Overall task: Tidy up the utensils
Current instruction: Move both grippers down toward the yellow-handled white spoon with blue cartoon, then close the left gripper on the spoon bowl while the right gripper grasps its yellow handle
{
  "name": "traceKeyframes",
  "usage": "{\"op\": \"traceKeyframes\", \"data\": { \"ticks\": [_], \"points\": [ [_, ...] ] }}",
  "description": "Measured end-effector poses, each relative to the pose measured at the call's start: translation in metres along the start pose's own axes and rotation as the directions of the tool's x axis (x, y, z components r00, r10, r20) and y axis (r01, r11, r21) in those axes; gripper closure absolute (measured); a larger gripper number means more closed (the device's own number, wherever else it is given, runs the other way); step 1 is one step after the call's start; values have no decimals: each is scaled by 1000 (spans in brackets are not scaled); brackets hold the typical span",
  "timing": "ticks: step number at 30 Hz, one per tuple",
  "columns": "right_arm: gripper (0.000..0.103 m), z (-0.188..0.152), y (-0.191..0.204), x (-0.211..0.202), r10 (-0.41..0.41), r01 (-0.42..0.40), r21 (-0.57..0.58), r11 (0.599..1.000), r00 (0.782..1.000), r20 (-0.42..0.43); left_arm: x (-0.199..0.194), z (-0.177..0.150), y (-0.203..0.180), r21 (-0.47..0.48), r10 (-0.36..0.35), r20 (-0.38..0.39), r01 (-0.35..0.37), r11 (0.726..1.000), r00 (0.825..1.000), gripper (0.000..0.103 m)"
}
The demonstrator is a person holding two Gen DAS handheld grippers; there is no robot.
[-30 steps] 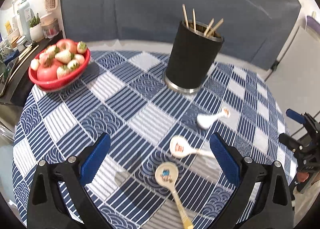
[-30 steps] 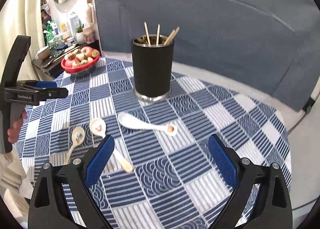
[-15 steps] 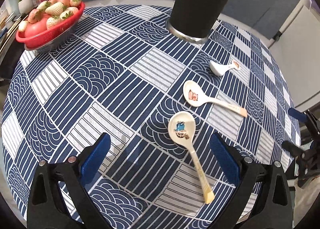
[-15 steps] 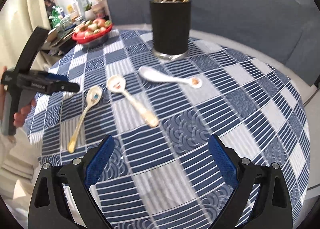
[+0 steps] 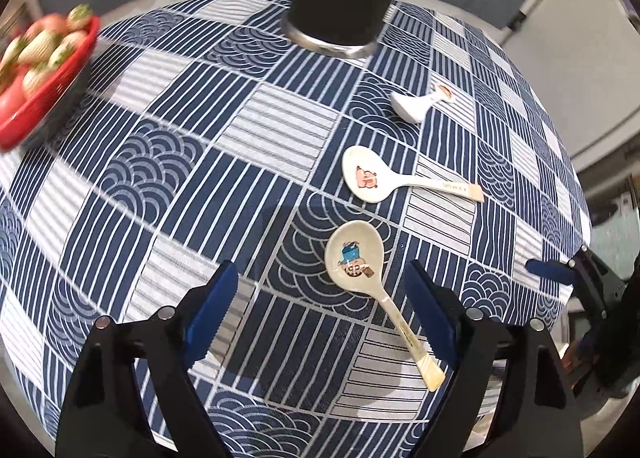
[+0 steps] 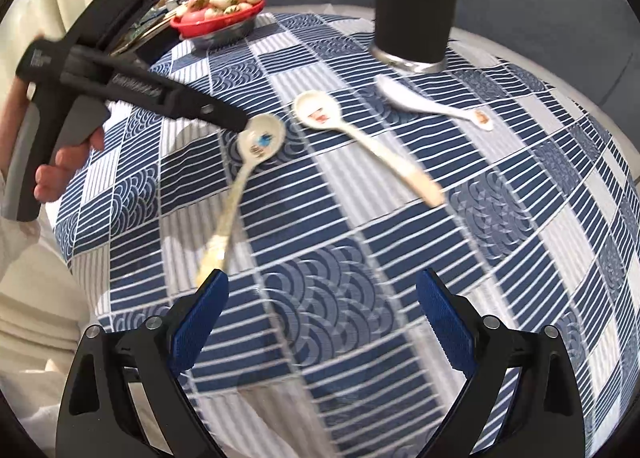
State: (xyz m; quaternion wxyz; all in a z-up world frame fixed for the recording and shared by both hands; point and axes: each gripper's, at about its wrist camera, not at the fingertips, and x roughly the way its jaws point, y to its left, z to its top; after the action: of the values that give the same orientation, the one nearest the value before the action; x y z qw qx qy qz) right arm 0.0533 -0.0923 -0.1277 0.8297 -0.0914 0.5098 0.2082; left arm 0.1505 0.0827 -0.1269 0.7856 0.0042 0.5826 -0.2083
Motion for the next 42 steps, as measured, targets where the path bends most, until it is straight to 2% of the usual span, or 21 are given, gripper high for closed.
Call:
{"op": "traceKeyframes", "data": {
  "ticks": [5, 9, 11, 17, 20, 21, 22, 23, 24, 25, 27, 33, 42],
  "points": [
    [13, 0, 26, 8, -10, 10, 42, 999, 1000, 0, 6, 7, 1, 47, -33, -28, 34, 998, 999, 28],
    [13, 2, 46, 15, -44, 44, 28, 999, 999, -1, 9, 8, -1, 101, -25, -57, 30, 994, 998, 42],
    [13, 3, 53, 19, -49, 49, 33, 998, 999, -6, 10, 7, -2, 121, -26, -63, 34, 992, 998, 45],
    [14, 8, 61, 26, -65, 66, 58, 996, 998, -16, 14, 7, -4, 144, -32, -67, 41, 989, 997, 52],
    [14, 8, 62, 27, -84, 85, 59, 995, 996, -23, 17, 7, -3, 122, -53, -68, 61, 991, 996, 61],
    [18, 8, 62, 28, -82, 84, 61, 995, 996, -28, 18, 6, -2, 117, -53, -68, 61, 991, 996, 65],
    [34, 8, 61, 30, -71, 74, 62, 995, 996, -44, 19, 6, -1, 108, -59, -69, 66, 992, 996, 81],
    [43, 8, 60, 34, -65, 69, 60, 996, 996, -67, 20, 6, 0, 98, -67, -73, 74, 992, 995, 92],
    [52, 8, 61, 34, -82, 85, 44, 995, 994, -69, 23, 6, 2, 81, -74, -84, 81, 993, 994, 94],
    [68, 7, 62, 33, -67, 69, 37, 997, 996, -67, 24, 6, 4, 69, -81, -85, 87, 994, 993, 94],
    [90, 8, 61, 30, -65, 68, 34, 997, 995, -72, 23, 5, 4, 51, -111, -73, 115, 992, 991, 95],
    [90, 4, 58, 27, -50, 51, 13, 999, 996, -74, 18, 2, 5, 23, -136, -72, 138, 990, 988, 96],
    [90, 16, 44, -1, -59, 58, -54, 997, 998, -31, -11, 18, -10, 11, -141, -6, 141, 990, 990, 96]
  ]
}}
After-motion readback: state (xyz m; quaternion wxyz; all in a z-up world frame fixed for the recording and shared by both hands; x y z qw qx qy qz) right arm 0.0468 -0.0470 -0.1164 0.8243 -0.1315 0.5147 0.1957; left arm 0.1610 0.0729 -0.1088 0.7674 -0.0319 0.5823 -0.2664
